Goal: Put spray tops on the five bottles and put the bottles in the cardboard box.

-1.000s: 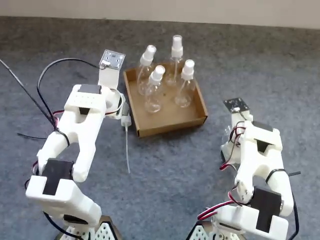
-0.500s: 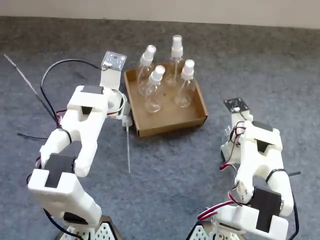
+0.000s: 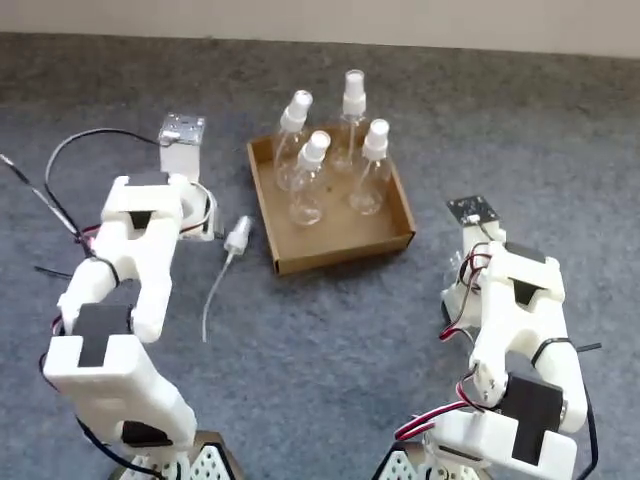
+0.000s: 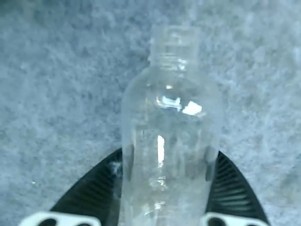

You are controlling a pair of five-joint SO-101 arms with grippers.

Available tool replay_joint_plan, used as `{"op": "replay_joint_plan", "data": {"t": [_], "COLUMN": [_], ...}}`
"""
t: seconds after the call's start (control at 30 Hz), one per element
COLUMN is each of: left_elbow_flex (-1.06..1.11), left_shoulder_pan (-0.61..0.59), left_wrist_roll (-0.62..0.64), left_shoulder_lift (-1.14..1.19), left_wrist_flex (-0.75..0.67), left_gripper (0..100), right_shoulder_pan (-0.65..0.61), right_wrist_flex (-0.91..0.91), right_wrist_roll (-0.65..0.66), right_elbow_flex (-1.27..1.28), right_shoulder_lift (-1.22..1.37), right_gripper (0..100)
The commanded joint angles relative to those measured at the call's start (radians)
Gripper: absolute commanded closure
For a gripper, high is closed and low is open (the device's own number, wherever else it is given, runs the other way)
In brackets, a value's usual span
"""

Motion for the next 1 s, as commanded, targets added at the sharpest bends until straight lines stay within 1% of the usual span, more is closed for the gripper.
{"op": "replay_joint_plan", "data": {"t": [0.0,0.1,0.27,0.4,0.7,0.8,0.97], "left_elbow_flex": [-0.061,-0.104,-0.162,-0.162,-0.171,-0.171,-0.173], "left_shoulder_pan": [-0.039,-0.031,0.062,0.127,0.136,0.136,0.159], "left_wrist_roll": [0.0,0.0,-0.002,-0.002,-0.003,-0.003,-0.003], "left_shoulder_lift": [-0.061,-0.145,-0.251,-0.213,-0.039,-0.021,-0.019], "left_wrist_flex": [0.066,0.118,0.198,0.206,0.199,0.176,0.176], "left_gripper": [79,79,79,79,79,79,79], "right_shoulder_pan": [-0.007,-0.008,-0.008,-0.007,-0.005,-0.007,-0.007], "right_wrist_flex": [-0.015,-0.015,-0.015,-0.015,-0.015,-0.015,-0.015], "right_wrist_roll": [0.009,0.009,0.009,0.009,0.009,0.009,0.009], "right_elbow_flex": [-0.05,-0.05,-0.05,-0.05,-0.05,-0.05,-0.05], "right_shoulder_lift": [-0.005,-0.005,-0.005,-0.005,-0.005,-0.005,-0.005], "right_gripper": [80.8,80.8,80.8,80.8,80.8,80.8,80.8]}}
